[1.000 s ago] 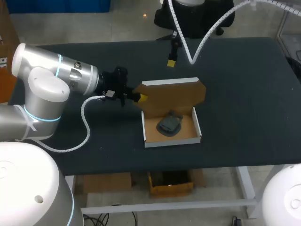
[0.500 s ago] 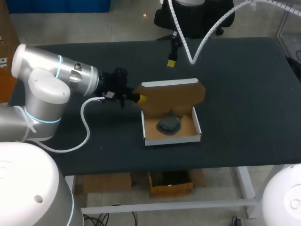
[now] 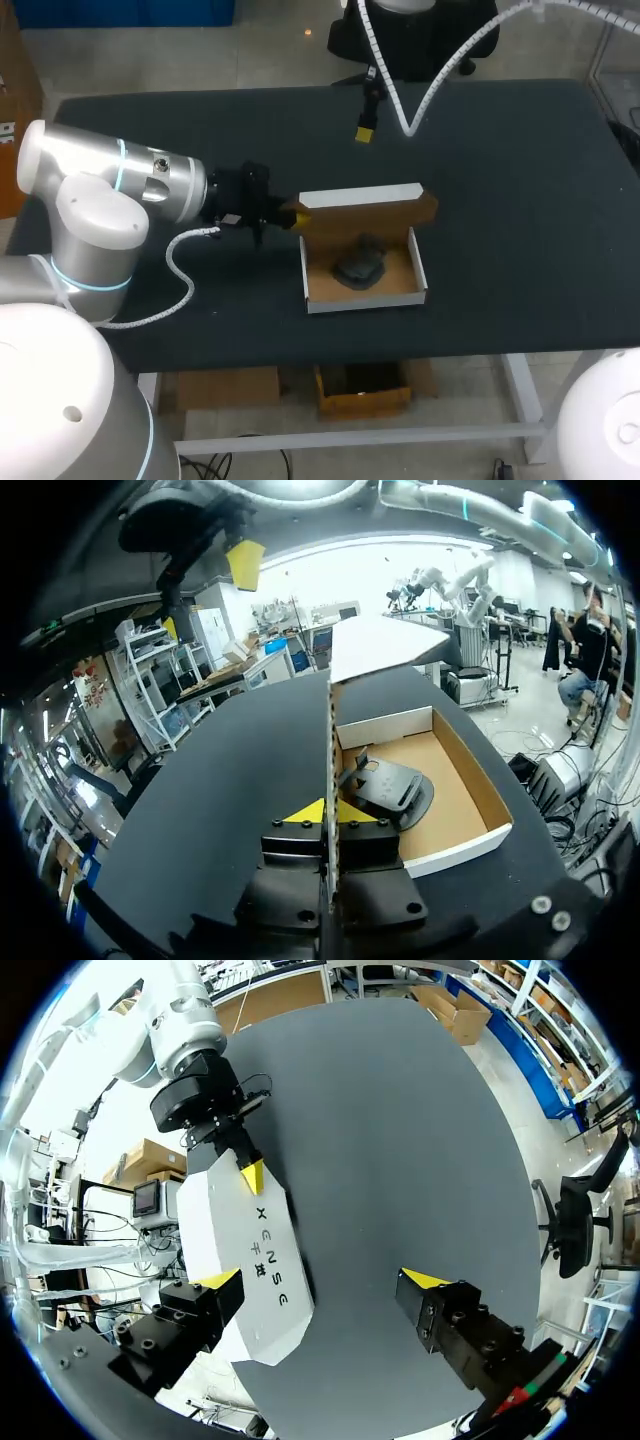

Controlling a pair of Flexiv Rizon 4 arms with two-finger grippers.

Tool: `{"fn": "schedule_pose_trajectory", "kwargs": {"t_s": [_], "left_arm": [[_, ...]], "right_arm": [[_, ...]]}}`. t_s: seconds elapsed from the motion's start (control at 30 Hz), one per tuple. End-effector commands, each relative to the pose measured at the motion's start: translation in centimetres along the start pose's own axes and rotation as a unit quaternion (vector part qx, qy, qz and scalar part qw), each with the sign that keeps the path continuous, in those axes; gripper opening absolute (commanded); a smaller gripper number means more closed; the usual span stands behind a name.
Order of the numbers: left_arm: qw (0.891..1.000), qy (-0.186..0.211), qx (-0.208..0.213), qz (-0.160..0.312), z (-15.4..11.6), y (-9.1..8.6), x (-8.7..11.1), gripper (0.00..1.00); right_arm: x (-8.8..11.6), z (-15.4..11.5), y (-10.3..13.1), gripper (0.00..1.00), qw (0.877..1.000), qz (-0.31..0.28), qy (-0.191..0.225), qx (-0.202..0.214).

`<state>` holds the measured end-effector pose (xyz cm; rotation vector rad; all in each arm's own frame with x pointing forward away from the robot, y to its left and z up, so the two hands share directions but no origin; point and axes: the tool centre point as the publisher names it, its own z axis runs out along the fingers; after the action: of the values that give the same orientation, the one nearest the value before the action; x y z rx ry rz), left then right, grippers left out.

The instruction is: Assemble the packaging by folding the flat box into shape, placing the metal phone stand inside, and closing the box properly

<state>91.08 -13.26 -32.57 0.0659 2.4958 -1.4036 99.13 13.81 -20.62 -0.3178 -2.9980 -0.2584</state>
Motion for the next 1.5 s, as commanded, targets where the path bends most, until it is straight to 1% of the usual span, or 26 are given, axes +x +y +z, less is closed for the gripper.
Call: {"fn": "schedule_pose_trajectory", "kwargs": {"t_s": [0.03,0.37,1.07,1.17,1.2,1.23,1.27,1.3,1.33,1.37,1.4,1.43,1.47,1.5], "left_arm": [[1.0,-0.017,0.009,0.011,0.1,0.4,0.6,0.0],[0.998,-0.033,0.01,0.054,0.4,0.3,0.9,0.0],[0.995,-0.035,0.009,0.095,1.0,0.7,1.3,0.0],[0.994,-0.038,0.007,0.106,1.0,0.6,1.5,0.0],[0.993,-0.038,0.008,0.107,1.0,0.6,1.6,0.0],[0.993,-0.039,0.007,0.11,1.0,0.6,1.7,0.0],[0.993,-0.039,0.007,0.112,1.0,0.6,1.8,0.0],[0.992,-0.04,0.006,0.115,1.0,0.7,1.8,0.0],[0.992,-0.041,0.006,0.117,1.0,0.7,1.9,0.0],[0.992,-0.041,0.007,0.119,0.9,0.8,2.0,0.0],[0.992,-0.04,0.008,0.123,0.9,0.8,2.0,0.0],[0.991,-0.041,0.008,0.124,0.9,0.8,2.1,0.0],[0.991,-0.042,0.009,0.126,0.9,0.8,2.1,0.0],[0.991,-0.042,0.01,0.128,0.9,0.9,2.2,0.0]], "right_arm": [[0.1,0.0,0.0,1.0,1.0,-0.001,0.0,-0.001],[0.1,0.0,0.0,1.0,1.0,-0.001,0.0,-0.001],[0.1,0.0,0.0,1.0,1.0,-0.001,0.0,-0.001],[0.2,0.5,0.5,1.0,0.999,0.022,0.017,0.03],[0.4,0.6,0.5,1.0,0.999,0.027,0.022,0.027],[0.5,0.6,0.4,1.0,0.998,0.046,0.031,0.042],[0.6,0.7,0.4,1.0,0.998,0.052,0.025,0.04],[0.8,0.6,0.3,1.0,0.996,0.061,0.039,0.042],[0.8,0.5,0.2,1.0,0.994,0.086,0.039,0.057],[1.0,0.5,0.0,1.0,0.995,0.081,0.033,0.047],[1.3,0.3,-0.1,1.0,0.991,0.108,0.052,0.053],[1.1,0.3,-0.1,1.0,0.987,0.137,0.054,0.07],[1.3,0.3,-0.3,1.0,0.987,0.137,0.054,0.059],[1.3,0.1,-0.5,1.0,0.979,0.173,0.082,0.065]]}}
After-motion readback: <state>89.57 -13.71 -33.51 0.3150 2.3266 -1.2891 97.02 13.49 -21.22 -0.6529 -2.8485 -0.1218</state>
